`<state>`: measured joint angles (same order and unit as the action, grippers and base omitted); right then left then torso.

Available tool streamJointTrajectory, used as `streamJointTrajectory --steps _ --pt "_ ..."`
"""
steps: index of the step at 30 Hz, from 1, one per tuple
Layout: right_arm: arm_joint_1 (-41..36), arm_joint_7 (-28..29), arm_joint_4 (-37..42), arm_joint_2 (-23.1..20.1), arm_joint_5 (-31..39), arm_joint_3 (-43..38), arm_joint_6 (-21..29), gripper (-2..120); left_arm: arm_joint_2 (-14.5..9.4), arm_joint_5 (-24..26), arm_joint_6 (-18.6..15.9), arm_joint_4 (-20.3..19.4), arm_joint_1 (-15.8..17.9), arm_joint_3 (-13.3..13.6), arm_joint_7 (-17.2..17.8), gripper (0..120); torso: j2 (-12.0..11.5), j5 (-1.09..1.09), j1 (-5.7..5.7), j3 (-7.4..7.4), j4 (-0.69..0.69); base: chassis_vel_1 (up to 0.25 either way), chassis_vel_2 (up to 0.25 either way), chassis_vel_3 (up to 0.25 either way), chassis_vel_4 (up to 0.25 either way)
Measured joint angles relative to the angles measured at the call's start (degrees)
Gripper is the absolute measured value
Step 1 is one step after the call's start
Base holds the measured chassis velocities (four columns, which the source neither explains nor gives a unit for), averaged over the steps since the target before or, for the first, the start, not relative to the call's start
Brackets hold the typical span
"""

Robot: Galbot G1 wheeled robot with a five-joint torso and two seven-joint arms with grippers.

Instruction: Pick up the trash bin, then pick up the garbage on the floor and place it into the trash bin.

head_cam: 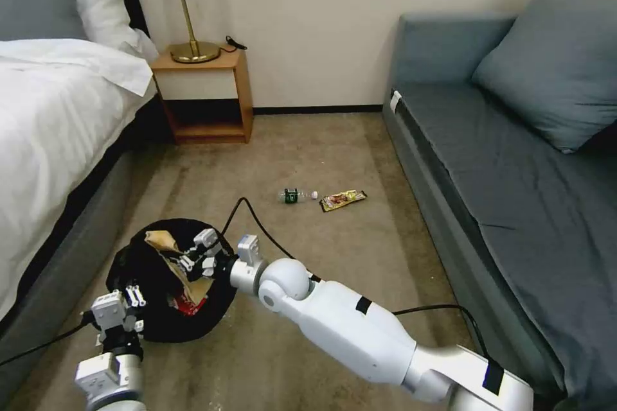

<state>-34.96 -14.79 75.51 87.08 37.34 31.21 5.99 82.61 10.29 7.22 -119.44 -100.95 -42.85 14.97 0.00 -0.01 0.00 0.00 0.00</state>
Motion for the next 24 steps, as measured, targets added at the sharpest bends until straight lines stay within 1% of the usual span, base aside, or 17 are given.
streamJointTrajectory --steps 3,4,6,8,9,11,12,14,15,16,17,18,19,20,23,24 --pt "-0.9 0.1 0.5 -0.5 -1.8 0.1 -0.4 19 0.0 0.0 0.1 0.0 0.0 0.0 -0.1 7 0.0 0.01 0.0 0.0 0.0 0.0 0.0 0.0 0.0" --pt "-0.9 0.1 0.5 -0.5 -1.8 0.1 -0.4 19 0.0 0.0 0.1 0.0 0.0 0.0 -0.1 7 0.0 0.01 0.0 0.0 0.0 0.0 0.0 0.0 0.0" --pt "-1.2 0.1 1.0 -1.1 -2.4 0.1 -0.7 28 0.2 -0.2 0.2 0.1 -0.1 0.0 -0.1 7 0.0 0.01 0.0 0.0 0.0 0.0 0.0 0.0 0.0" --pt "-1.4 0.1 1.8 -1.8 -2.8 0.0 -0.7 39 0.5 -0.4 0.6 0.3 -0.2 0.0 -0.2 7 0.0 0.01 0.0 0.0 0.0 0.0 0.0 0.0 0.0" --pt "-1.4 0.1 1.8 -1.8 -2.8 0.0 -0.7 39 0.5 -0.4 0.6 0.3 -0.2 0.0 -0.2 7 0.0 0.01 0.0 0.0 0.0 0.0 0.0 0.0 0.0" --pt "-1.7 0.1 2.7 -2.4 -3.5 -0.3 -0.2 47 0.8 -0.9 1.0 0.9 -0.1 0.0 -0.2 7 0.0 0.01 0.0 0.0 0.0 0.0 0.0 0.0 0.0" --pt "-1.7 0.1 2.7 -2.4 -3.5 -0.3 -0.2 47 0.8 -0.9 1.0 0.9 -0.1 0.0 -0.2 7 0.0 0.01 0.0 0.0 0.0 0.0 0.0 0.0 0.0" --pt "-2.0 0.0 3.2 -2.9 -4.0 -0.4 0.2 56 1.2 -1.2 1.2 1.1 -0.1 0.0 -0.2 7 0.0 0.01 0.0 0.0 0.0 0.0 0.0 0.0 0.0" --pt "-2.2 -0.2 3.4 -3.3 -4.9 -0.5 0.2 63 1.5 -1.4 1.3 1.2 -0.2 0.0 -0.2 7 0.0 0.01 0.0 0.0 0.0 0.0 0.0 0.0 0.0" --pt "-2.2 -0.2 3.4 -3.3 -4.9 -0.5 0.2 63 1.5 -1.4 1.3 1.2 -0.2 0.0 -0.2 7 0.0 0.01 0.0 0.0 0.0 0.0 0.0 0.0 0.0" --pt "-2.3 -0.3 3.4 -3.5 -5.5 -0.6 0.2 67 1.6 -1.5 1.5 1.2 -0.2 0.0 -0.2 7 0.0 0.01 0.0 0.0 0.0 0.0 0.0 0.0 0.0" --pt "-2.5 -0.3 3.4 -3.7 -5.8 -0.7 0.2 74 1.7 -1.6 1.6 1.2 -0.3 0.0 -0.2 7 0.0 0.01 0.0 0.0 0.0 0.0 0.0 0.0 0.0" --pt "-2.7 -0.3 3.5 -3.9 -6.0 -0.9 0.2 77 1.8 -1.7 1.6 1.1 -0.4 -0.1 -0.2 7 0.0 0.01 0.0 0.0 0.0 0.0 0.0 0.0 0.0" --pt "-2.7 -0.3 3.5 -3.9 -6.0 -0.9 0.2 77 1.8 -1.7 1.6 1.1 -0.4 -0.1 -0.2 7 0.0 0.01 0.0 0.0 0.0 0.0 0.0 0.0 0.0" --pt "-3.1 -0.3 4.4 -4.5 -6.1 -1.3 0.2 92 1.8 -1.8 1.7 1.0 -0.7 -0.2 -0.3 7 0.0 0.01 0.0 0.0 0.0 0.0 0.0 0.0 0.0" --pt "-3.1 -0.3 4.4 -4.5 -6.1 -1.3 0.2 92 1.8 -1.8 1.7 1.0 -0.7 -0.2 -0.3 7 0.0 0.01 0.0 0.0 0.0 0.0 0.0 0.0 0.0"
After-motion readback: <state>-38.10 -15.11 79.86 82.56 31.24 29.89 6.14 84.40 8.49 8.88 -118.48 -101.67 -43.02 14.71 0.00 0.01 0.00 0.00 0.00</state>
